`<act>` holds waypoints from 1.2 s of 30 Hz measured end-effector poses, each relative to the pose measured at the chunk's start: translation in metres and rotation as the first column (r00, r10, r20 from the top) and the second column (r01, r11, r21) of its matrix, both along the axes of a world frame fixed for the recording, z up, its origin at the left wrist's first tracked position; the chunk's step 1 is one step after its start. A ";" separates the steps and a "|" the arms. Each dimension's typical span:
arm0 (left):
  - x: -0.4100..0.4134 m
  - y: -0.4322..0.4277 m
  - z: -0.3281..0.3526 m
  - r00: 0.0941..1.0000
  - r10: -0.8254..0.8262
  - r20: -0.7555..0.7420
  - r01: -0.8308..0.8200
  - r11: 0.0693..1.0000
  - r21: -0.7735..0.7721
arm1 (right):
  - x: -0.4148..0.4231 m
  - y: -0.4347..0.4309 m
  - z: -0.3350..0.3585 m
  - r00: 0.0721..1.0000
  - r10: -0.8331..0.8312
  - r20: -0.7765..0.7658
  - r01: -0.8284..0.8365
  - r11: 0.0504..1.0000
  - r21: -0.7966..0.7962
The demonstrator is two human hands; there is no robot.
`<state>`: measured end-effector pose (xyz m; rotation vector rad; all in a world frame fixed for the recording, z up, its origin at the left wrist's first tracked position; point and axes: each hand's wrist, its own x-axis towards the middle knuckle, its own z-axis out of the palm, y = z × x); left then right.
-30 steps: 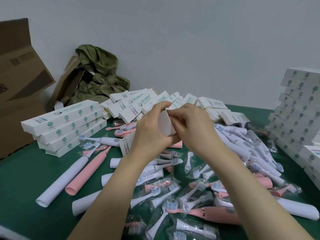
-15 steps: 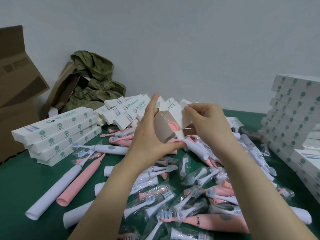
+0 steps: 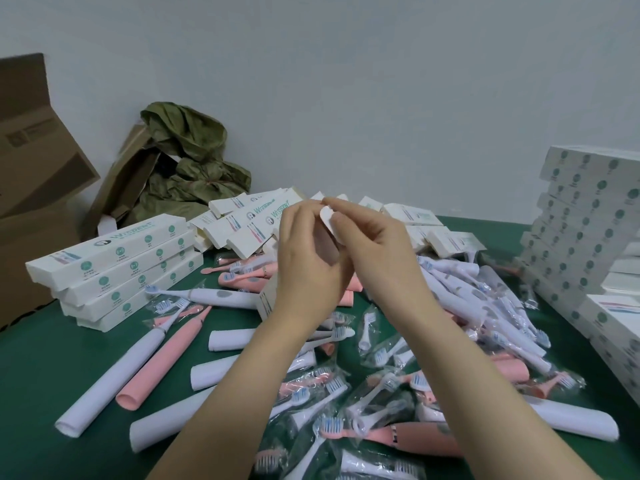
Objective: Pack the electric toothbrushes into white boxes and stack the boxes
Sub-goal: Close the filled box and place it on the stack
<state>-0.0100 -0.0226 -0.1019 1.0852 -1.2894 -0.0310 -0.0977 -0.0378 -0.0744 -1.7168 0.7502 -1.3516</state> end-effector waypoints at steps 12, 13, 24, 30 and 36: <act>0.037 -0.017 -0.030 0.960 0.037 0.277 -0.132 0.934 0.332 | -0.008 -0.021 -0.019 0.969 -0.236 -0.071 0.228 0.967 -0.110; 0.037 -0.018 -0.030 0.959 0.047 0.280 -0.138 0.940 0.312 | -0.007 -0.021 -0.022 0.964 -0.253 -0.082 0.240 0.960 -0.145; 0.035 -0.021 -0.034 0.965 -0.013 0.261 -0.058 0.963 0.262 | -0.001 -0.015 -0.056 0.899 -0.380 -0.216 0.296 0.893 -0.338; 0.019 -0.019 -0.016 0.910 0.017 0.414 -0.138 0.955 0.262 | -0.029 -0.012 -0.058 0.951 -0.309 0.026 0.310 0.944 -0.113; 0.107 -0.014 0.073 0.754 0.282 0.593 -0.520 0.808 0.277 | -0.036 -0.022 -0.078 0.874 -0.426 -0.235 0.457 0.884 0.097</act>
